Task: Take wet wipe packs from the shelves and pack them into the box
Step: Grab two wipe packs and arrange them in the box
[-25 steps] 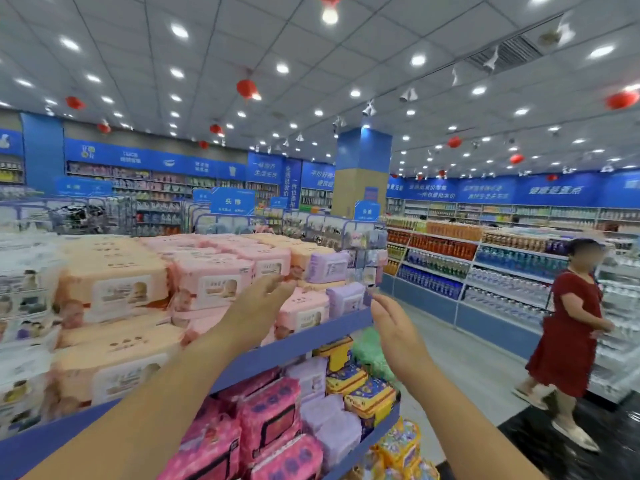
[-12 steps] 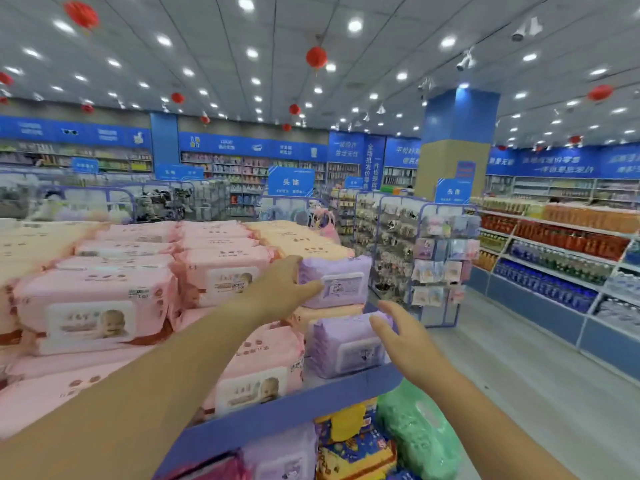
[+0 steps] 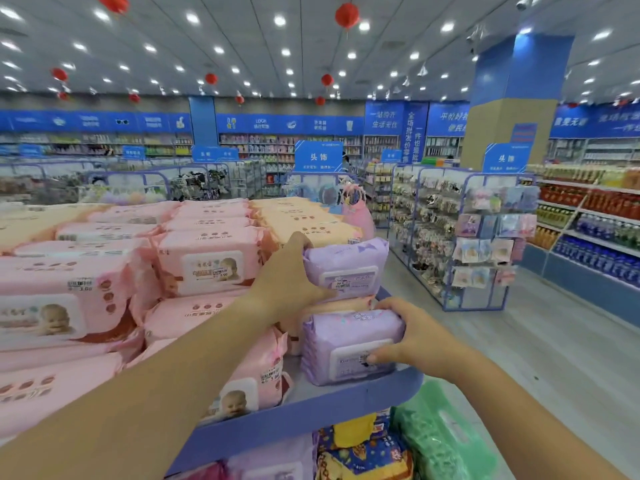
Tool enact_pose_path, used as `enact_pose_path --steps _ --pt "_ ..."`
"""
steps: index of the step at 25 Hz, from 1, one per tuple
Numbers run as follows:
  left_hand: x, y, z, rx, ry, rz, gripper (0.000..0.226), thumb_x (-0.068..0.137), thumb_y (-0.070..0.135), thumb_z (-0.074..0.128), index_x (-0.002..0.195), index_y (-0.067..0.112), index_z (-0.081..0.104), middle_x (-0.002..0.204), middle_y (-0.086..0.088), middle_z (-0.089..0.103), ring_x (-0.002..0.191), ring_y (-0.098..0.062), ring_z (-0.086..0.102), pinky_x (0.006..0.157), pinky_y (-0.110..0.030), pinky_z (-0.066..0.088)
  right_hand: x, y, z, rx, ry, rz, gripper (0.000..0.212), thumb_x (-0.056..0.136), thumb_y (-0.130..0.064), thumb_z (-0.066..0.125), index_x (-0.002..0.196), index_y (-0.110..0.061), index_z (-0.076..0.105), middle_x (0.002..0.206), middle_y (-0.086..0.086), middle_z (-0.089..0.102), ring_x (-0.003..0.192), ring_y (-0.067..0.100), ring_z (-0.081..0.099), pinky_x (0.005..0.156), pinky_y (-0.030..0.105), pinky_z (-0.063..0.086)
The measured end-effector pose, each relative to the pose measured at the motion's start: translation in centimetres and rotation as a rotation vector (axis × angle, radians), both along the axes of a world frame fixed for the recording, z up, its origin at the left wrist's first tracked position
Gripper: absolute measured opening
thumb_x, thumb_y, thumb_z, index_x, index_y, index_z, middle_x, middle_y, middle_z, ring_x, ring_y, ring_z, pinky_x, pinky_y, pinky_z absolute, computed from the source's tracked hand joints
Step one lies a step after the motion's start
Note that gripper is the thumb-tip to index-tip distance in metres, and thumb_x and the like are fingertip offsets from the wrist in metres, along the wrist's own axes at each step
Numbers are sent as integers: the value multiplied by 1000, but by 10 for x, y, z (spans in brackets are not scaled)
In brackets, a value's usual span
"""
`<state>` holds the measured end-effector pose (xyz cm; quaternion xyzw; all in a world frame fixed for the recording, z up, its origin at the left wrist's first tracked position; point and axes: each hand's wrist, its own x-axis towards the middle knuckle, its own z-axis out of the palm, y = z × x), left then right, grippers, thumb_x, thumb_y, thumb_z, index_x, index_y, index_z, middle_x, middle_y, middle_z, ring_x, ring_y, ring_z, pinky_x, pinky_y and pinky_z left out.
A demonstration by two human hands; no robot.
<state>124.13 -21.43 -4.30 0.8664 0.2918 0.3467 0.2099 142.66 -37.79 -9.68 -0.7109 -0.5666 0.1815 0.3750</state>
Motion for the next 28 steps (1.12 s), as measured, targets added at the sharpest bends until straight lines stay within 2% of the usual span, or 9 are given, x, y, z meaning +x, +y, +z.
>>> enact_pose_path --steps 6,9,12,14,16,20,24,26,28 --pt "-37 -17 18 -26 -267 -49 71 63 26 95 112 20 44 100 -2 64 87 -20 67 69 -38 59 -8 -9 18 271 13 -81 49 59 -16 97 95 -26 65 89 -10 65 72 -6 62 60 13 47" --pt "-94 -40 50 -24 -458 8 74 63 15 97 115 18 45 107 1 66 84 2 68 70 -18 57 -32 -21 51 349 46 -36 48 60 -15 96 96 -21 66 89 -8 66 69 -9 61 58 12 48" --pt "-179 -65 71 -50 -601 102 75 64 13 94 119 18 44 112 1 66 92 -1 69 75 -16 57 -82 -26 72 371 142 27 54 57 -22 95 103 -18 68 92 -6 69 71 -6 65 59 15 52" --pt "-242 -83 70 -88 -685 179 75 63 15 92 121 17 44 112 5 66 90 4 69 70 -15 57 -124 -26 73 373 245 40 63 50 -39 98 104 -21 70 98 1 73 86 14 72 69 36 61" --pt "-324 -107 57 -110 -769 291 75 61 22 89 122 14 46 111 6 65 89 3 68 63 -16 57 -181 -21 66 378 307 69 60 50 -44 97 99 -20 71 98 9 73 89 33 71 71 55 59" --pt "-505 -167 13 -156 -781 541 84 61 34 91 131 18 46 125 -1 62 108 -15 66 80 -31 58 -337 -13 43 346 446 231 32 69 -15 90 94 -12 70 91 12 74 70 19 72 53 33 56" --pt "-667 -242 -18 -150 -769 754 77 63 19 94 124 10 49 116 -3 67 94 -6 68 76 -19 56 -509 -17 14 229 549 385 44 60 -26 95 94 -13 71 95 11 76 85 40 72 69 56 57" --pt "-752 -290 -36 -177 -761 875 86 56 28 97 126 12 50 119 -4 69 100 -11 70 81 -28 57 -596 -26 -6 161 586 473 54 56 -33 95 97 -9 71 99 17 75 78 38 67 70 63 54" --pt "-834 -337 -55 -203 -764 983 77 63 16 93 126 9 50 115 -3 70 91 -2 72 75 -21 58 -683 -37 -27 79 607 546 47 64 -29 94 96 -7 69 100 23 72 74 32 62 66 58 51"
